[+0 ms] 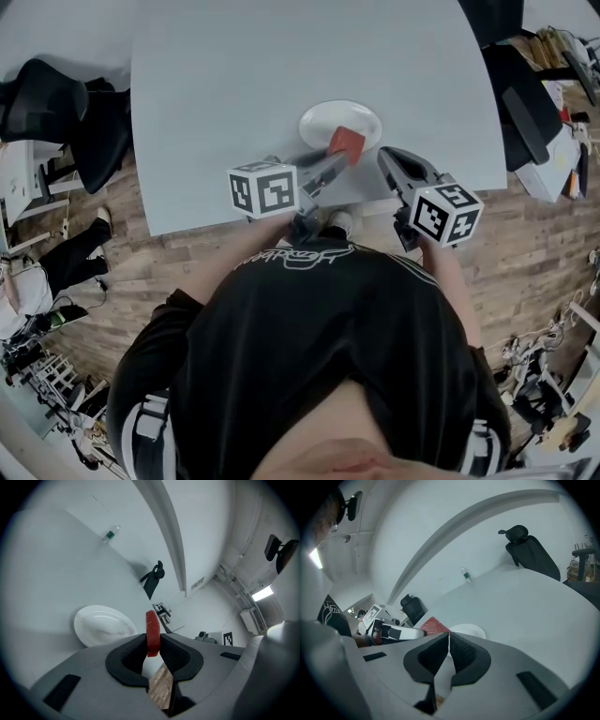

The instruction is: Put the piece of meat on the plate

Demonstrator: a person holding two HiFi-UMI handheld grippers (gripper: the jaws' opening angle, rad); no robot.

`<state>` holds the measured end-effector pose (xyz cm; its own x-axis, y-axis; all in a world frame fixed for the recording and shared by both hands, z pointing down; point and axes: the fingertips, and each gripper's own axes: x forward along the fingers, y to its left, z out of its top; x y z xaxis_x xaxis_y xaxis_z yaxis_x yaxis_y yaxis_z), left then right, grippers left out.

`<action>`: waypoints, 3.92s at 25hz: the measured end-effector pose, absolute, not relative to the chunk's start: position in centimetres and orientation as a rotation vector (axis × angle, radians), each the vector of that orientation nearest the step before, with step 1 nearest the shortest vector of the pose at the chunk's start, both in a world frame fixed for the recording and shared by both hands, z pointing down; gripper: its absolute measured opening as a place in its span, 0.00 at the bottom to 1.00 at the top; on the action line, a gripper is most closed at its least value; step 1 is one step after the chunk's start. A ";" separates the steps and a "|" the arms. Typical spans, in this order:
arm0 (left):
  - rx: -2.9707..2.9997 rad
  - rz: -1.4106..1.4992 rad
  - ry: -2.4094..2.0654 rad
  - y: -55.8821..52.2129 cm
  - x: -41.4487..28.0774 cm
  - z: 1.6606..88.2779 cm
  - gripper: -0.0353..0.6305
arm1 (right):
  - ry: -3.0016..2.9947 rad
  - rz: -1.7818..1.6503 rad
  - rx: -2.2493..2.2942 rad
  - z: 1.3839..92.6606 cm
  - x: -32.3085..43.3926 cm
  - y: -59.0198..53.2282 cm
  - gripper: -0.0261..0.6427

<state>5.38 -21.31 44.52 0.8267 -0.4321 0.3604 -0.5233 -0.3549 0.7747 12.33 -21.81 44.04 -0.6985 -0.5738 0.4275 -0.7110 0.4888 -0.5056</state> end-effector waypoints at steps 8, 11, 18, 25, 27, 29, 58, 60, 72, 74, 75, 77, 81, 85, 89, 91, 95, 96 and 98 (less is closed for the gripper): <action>1.990 0.149 -0.724 -22.8 6.0 46.2 0.18 | -2.507 1.017 1.093 45.4 12.9 -22.9 0.06; 1.995 0.175 -0.748 -23.2 5.8 47.2 0.18 | -2.504 1.024 1.089 46.0 12.8 -22.8 0.06; 1.960 0.216 -0.794 -23.6 5.1 48.8 0.18 | -2.480 1.042 1.083 46.8 13.0 -22.2 0.06; 1.949 0.288 -0.843 -24.4 4.8 49.8 0.18 | -2.471 1.043 1.087 47.0 13.0 -22.0 0.06; 1.952 0.327 -0.856 -24.6 4.7 50.1 0.18 | -2.470 1.044 1.094 47.0 13.2 -22.0 0.06; 1.961 0.368 -0.864 -24.7 4.6 50.4 0.18 | -2.468 1.044 1.101 47.0 13.3 -22.0 0.06; 1.985 0.543 -1.044 -25.9 2.7 52.0 0.34 | -2.445 1.055 1.120 47.3 13.9 -21.6 0.06; 1.990 0.537 -1.048 -26.0 2.7 52.0 0.35 | -2.442 1.054 1.125 47.3 14.1 -21.6 0.06; 2.113 0.480 -1.020 -25.3 3.4 48.5 0.39 | -2.452 1.043 1.126 47.1 13.7 -21.1 0.06; 2.164 0.456 -0.981 -24.2 3.4 46.9 0.39 | -2.465 1.025 1.133 46.3 13.1 -20.7 0.06; 2.192 0.440 -0.959 -23.6 3.3 46.0 0.36 | -2.472 1.015 1.140 45.7 12.8 -20.4 0.06; 2.236 0.405 -0.925 -22.4 3.1 44.4 0.31 | -2.488 0.994 1.157 44.6 12.2 -19.7 0.06; 2.298 0.324 -0.866 -20.1 2.7 42.1 0.16 | -2.513 0.949 1.184 43.1 11.3 -18.3 0.06; 2.362 0.259 -0.813 -17.3 2.0 39.7 0.08 | -2.528 0.925 1.211 42.0 10.2 -16.2 0.06; 2.436 0.218 -0.741 -14.4 0.8 37.3 0.07 | -2.554 0.882 1.225 40.5 8.2 -14.1 0.06; 2.470 0.198 -0.724 -13.4 0.0 36.3 0.06 | -2.573 0.848 1.232 39.5 7.1 -13.5 0.06; 2.533 0.188 -0.688 -9.8 -2.1 34.7 0.06 | -2.606 0.790 1.256 37.6 4.5 -10.4 0.06; 2.542 0.185 -0.677 -8.6 -2.8 34.4 0.06 | -2.614 0.780 1.262 37.2 3.7 -9.3 0.06; 2.550 0.174 -0.658 -6.4 -4.2 33.9 0.06 | -2.625 0.760 1.274 36.5 2.2 -7.2 0.06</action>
<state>-4.24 -6.44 33.90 0.8753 -0.4200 0.2397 -0.4836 -0.7601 0.4341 2.16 -7.21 36.52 -0.6365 -0.7010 0.3217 -0.7645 0.5179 -0.3839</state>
